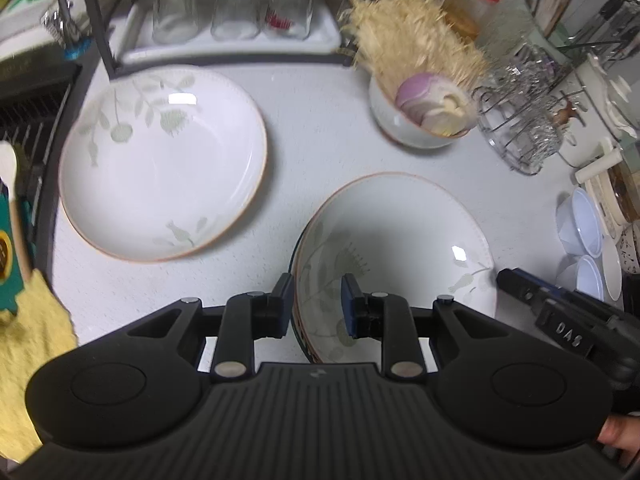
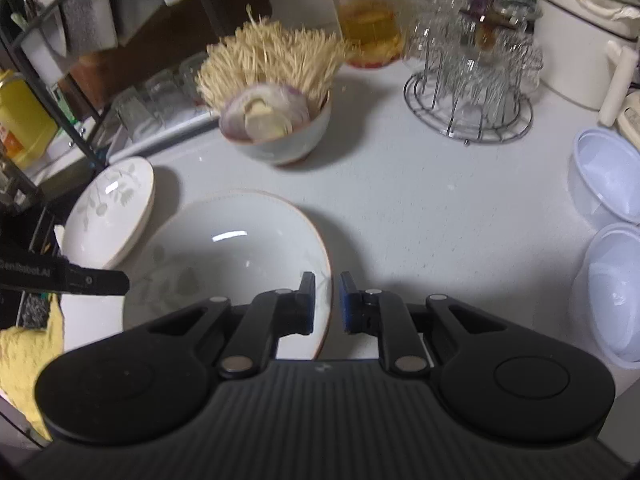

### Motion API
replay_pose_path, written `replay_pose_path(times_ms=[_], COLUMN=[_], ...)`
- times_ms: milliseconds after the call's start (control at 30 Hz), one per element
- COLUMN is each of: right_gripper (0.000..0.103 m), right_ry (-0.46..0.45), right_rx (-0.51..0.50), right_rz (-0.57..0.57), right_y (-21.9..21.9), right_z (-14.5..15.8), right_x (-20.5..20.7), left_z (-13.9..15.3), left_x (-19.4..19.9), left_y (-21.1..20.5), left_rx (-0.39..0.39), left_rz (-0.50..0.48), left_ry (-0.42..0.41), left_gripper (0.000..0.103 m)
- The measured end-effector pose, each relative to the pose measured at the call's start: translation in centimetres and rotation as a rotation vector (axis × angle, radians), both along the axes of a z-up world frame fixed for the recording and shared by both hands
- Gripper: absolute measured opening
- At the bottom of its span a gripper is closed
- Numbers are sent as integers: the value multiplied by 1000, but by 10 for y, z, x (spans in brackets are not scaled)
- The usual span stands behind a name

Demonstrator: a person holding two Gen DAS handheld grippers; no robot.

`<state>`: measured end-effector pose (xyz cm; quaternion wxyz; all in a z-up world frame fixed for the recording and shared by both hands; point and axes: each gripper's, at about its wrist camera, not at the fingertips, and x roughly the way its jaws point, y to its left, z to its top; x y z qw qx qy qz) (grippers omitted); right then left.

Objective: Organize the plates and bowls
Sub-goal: 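Open both grippers and lift away from the stacked plates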

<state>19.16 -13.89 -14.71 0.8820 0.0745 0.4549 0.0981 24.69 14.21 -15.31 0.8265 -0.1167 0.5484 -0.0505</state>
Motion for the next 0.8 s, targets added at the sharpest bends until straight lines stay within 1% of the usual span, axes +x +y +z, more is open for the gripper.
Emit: replay_pose_path(times_ms=[200,333,500,667,800], right_gripper=[15,16,16,16,16], right_ry=[-96,-164,-226,-280,-300], right_rx=[28,49,74,77,74], right_rz=[-28,-35,-43,-43,-39], right_y=[-1,0,2,4,6], right_z=[44,76,107,131,143], right_x=[-13,-23,-36,-53,-67], left_z=[44,80,113,134,146], left_x=[-9,-17,-30,-46,-60], left_y=[-3,-9,-8,-1,4], left_rx=[-13,-6,-28,-41,-42], left_rz=[-63,-108,-133,-138,-144], left_ry=[-107,-200,-264,-301,-331], left_gripper=[28,28,28,28,28])
